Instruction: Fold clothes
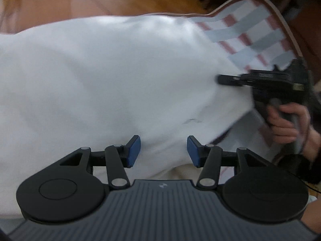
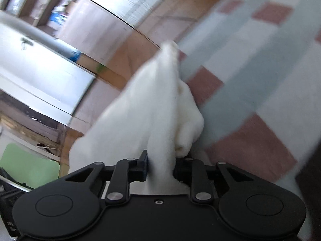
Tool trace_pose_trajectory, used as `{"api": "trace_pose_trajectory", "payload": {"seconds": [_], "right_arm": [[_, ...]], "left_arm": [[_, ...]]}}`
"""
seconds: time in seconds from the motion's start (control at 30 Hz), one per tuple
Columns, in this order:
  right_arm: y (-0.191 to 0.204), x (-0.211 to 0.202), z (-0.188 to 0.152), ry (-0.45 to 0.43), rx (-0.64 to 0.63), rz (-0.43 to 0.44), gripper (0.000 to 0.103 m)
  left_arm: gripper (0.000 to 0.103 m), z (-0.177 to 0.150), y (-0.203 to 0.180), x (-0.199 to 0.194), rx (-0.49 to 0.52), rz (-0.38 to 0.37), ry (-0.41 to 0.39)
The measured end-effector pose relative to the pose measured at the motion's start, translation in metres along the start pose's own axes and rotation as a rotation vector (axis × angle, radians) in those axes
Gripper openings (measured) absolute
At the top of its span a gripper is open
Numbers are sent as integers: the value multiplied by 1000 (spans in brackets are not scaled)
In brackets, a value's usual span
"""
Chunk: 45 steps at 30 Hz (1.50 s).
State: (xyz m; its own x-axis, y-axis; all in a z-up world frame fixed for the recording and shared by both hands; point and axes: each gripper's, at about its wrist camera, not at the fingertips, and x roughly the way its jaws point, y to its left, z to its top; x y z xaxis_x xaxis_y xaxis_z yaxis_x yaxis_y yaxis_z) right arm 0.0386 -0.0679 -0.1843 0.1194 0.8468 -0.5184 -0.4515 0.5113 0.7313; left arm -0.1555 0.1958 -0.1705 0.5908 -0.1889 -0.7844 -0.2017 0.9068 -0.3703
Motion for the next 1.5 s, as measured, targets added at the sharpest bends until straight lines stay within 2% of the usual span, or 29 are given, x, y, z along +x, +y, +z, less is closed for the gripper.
{"api": "trace_pose_trajectory", "payload": {"seconds": [0.1, 0.33, 0.4, 0.5, 0.67, 0.8, 0.9, 1.0, 1.13, 1.23, 1.3, 1.33, 1.4, 1.5], "right_arm": [[16, -9, 3, -40, -47, 13, 24], [78, -11, 26, -47, -200, 56, 23], [109, -7, 34, -30, -291, 75, 22], [166, 5, 48, -10, -434, 127, 22], [265, 36, 51, 45, -662, 279, 21], [340, 71, 23, 139, -811, 393, 21], [375, 113, -12, 234, -865, 407, 21], [384, 167, -57, 327, -892, 311, 21], [373, 235, -117, 460, -930, 179, 21], [361, 238, -123, 470, -893, 198, 21], [356, 226, -110, 473, -849, 239, 24], [354, 220, -103, 475, -826, 260, 30], [348, 207, -90, 480, -784, 308, 31], [333, 168, -67, 523, -724, 489, 42]], "left_arm": [[51, 1, -3, 7, 8, 2, 16], [52, 0, 6, 9, -43, -26, 35], [52, 1, 9, 3, -61, -36, 27], [53, 5, 24, -29, -105, -31, -61], [53, 2, 84, -115, -312, 49, -276], [53, -19, 137, -171, -489, 120, -397], [53, -40, 173, -200, -635, 152, -452], [53, -64, 191, -205, -730, 183, -452], [53, -88, 199, -193, -824, 136, -469], [53, -92, 208, -186, -861, 104, -500], [53, -95, 214, -183, -877, 70, -528], [54, -95, 215, -183, -878, 59, -541], [56, -96, 216, -183, -872, 50, -568], [56, -100, 219, -185, -875, 28, -613]]}}
